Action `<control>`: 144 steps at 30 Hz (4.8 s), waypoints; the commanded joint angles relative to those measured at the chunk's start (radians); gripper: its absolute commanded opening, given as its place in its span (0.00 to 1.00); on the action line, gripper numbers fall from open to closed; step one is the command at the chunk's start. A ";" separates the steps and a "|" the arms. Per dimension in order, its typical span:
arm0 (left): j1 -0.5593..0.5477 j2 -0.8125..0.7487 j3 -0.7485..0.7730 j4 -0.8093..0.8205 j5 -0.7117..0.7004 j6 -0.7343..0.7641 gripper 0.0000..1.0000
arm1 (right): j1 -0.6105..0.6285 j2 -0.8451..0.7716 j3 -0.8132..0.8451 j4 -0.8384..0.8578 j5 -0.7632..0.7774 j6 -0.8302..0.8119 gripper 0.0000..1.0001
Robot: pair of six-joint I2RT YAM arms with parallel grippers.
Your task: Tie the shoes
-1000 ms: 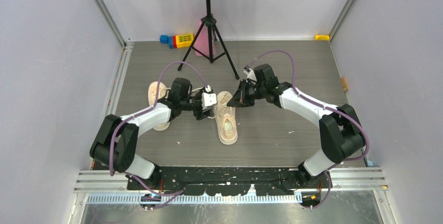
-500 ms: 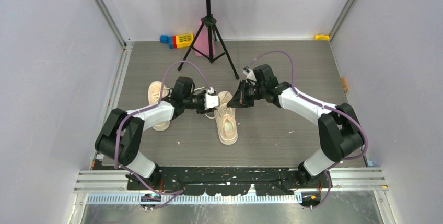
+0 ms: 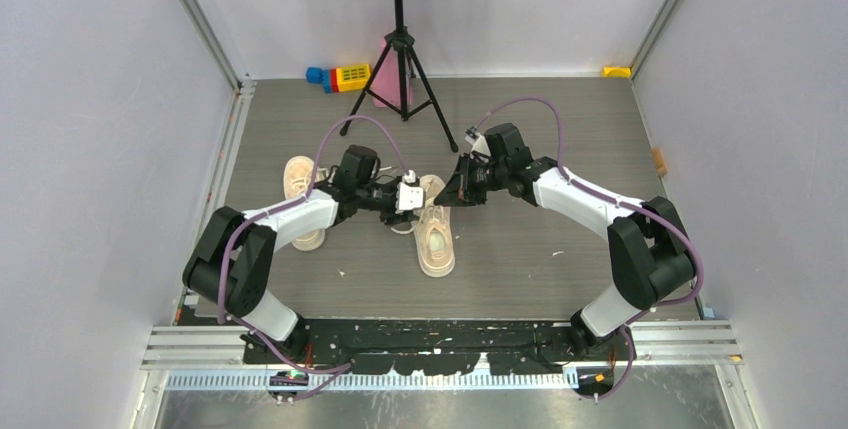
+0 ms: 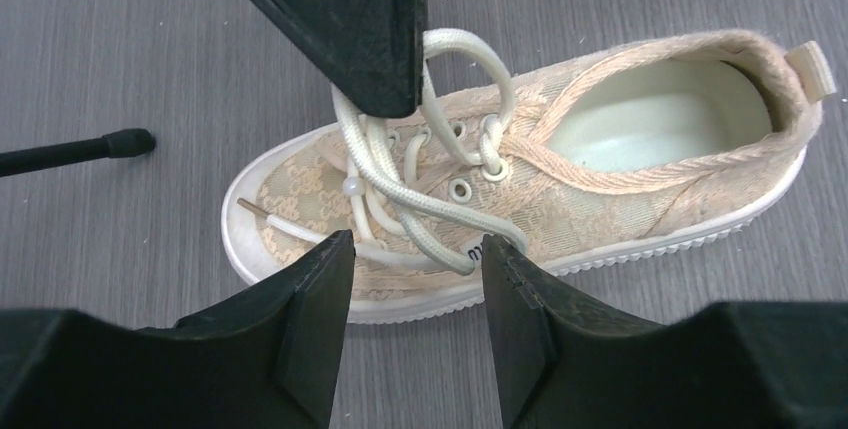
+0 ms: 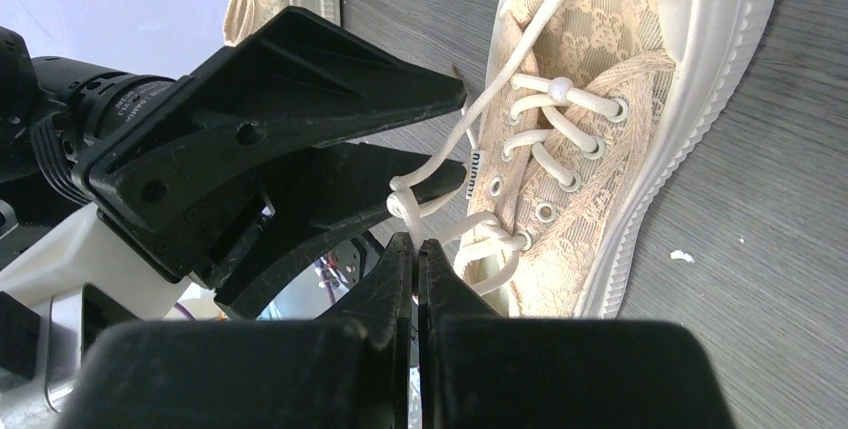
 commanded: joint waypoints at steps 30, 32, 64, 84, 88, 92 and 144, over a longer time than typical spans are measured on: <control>-0.056 -0.197 -0.074 0.069 -0.260 -0.290 0.00 | -0.002 -0.023 0.036 0.009 0.026 -0.004 0.00; -0.112 -0.227 -0.044 -0.002 -0.345 -0.347 0.00 | -0.002 -0.019 0.035 0.010 0.037 -0.004 0.00; -0.198 -0.245 0.067 -0.228 -0.508 -0.841 0.28 | -0.002 -0.045 0.032 0.019 0.067 0.018 0.00; -0.150 -0.238 0.092 -0.222 -0.465 -1.160 0.25 | -0.002 -0.036 0.040 0.011 0.063 0.013 0.00; -0.149 -0.230 0.091 -0.226 -0.474 -1.153 0.21 | -0.002 -0.034 0.040 0.021 0.057 0.020 0.00; -0.150 -0.230 0.088 -0.232 -0.504 -1.150 0.21 | -0.002 -0.034 0.041 0.023 0.053 0.022 0.00; -0.193 -0.132 0.080 -0.038 -0.404 -1.289 0.00 | -0.002 -0.045 0.037 0.036 0.051 0.033 0.00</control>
